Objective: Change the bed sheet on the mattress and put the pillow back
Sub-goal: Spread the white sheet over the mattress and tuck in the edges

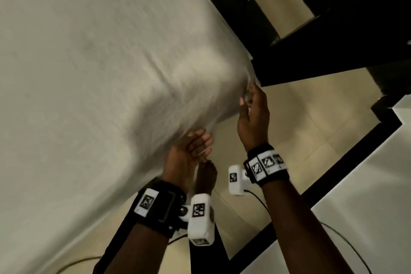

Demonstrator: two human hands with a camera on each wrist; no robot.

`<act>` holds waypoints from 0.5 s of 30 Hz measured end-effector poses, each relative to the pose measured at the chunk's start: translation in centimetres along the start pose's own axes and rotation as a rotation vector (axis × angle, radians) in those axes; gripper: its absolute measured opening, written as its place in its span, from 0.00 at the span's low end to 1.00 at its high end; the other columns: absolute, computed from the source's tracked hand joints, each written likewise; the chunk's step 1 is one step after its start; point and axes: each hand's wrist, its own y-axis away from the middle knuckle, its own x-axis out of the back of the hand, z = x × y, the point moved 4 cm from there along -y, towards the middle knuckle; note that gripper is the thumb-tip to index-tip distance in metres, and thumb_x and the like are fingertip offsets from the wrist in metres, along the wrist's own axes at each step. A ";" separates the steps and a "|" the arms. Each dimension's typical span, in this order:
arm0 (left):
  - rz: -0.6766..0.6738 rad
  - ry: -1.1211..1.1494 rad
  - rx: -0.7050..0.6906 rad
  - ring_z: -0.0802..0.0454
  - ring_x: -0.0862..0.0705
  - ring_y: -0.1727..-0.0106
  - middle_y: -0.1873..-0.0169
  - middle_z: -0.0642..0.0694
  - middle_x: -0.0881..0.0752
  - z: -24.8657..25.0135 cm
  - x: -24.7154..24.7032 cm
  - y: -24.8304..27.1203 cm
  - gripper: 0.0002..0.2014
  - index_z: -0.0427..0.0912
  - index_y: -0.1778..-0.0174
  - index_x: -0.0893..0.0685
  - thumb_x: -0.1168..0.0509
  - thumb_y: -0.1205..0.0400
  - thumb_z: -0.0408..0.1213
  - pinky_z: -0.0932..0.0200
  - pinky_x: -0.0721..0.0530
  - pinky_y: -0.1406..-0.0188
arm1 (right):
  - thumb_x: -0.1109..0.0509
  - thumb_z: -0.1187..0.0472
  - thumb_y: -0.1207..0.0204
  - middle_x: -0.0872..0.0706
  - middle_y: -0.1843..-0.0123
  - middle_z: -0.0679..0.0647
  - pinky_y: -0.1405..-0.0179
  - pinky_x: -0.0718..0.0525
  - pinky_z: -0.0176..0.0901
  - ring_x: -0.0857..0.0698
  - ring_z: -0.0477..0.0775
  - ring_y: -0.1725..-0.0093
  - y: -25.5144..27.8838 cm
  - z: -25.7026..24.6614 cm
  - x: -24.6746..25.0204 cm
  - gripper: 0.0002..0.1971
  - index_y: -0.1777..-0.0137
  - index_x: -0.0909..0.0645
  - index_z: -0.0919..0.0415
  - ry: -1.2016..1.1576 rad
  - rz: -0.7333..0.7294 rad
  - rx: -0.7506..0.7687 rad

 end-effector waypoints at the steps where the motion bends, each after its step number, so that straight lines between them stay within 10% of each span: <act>1: 0.015 0.030 0.022 0.40 0.10 0.39 0.41 0.34 0.10 -1.2 -0.4 -0.4 0.17 0.33 0.31 0.19 0.46 0.10 0.37 0.48 0.15 0.38 | 0.40 0.60 0.11 0.26 0.19 0.60 0.23 0.25 0.41 0.25 0.56 0.21 -0.7 0.2 -0.4 0.25 0.16 0.34 0.64 -0.093 -0.030 -0.098; 7: 0.113 0.673 0.028 0.32 0.16 0.30 0.41 0.30 0.12 -2.3 -0.2 -3.8 0.09 0.34 0.53 0.16 0.36 0.26 0.22 0.39 0.16 0.35 | 0.41 0.56 0.10 0.24 0.19 0.53 0.19 0.29 0.59 0.25 0.53 0.21 -4.0 1.6 -0.6 0.22 0.17 0.30 0.58 -0.525 -0.032 -0.462; 11: 0.151 0.897 0.072 0.30 0.15 0.32 0.31 0.30 0.16 -2.4 -0.8 -5.2 0.28 0.28 0.30 0.20 0.37 0.29 0.20 0.32 0.16 0.39 | 0.41 0.53 0.10 0.22 0.21 0.52 0.19 0.27 0.54 0.23 0.51 0.23 -4.7 1.9 -1.5 0.22 0.18 0.29 0.56 -0.657 -0.073 -0.538; 15: 0.212 1.165 0.056 0.21 0.18 0.35 0.32 0.27 0.17 -1.8 -2.4 -6.4 0.20 0.31 0.28 0.20 0.40 0.16 0.31 0.21 0.16 0.46 | 0.40 0.54 0.11 0.20 0.23 0.57 0.17 0.31 0.58 0.22 0.55 0.23 -6.0 3.5 -2.9 0.23 0.19 0.28 0.62 -0.720 -0.035 -0.673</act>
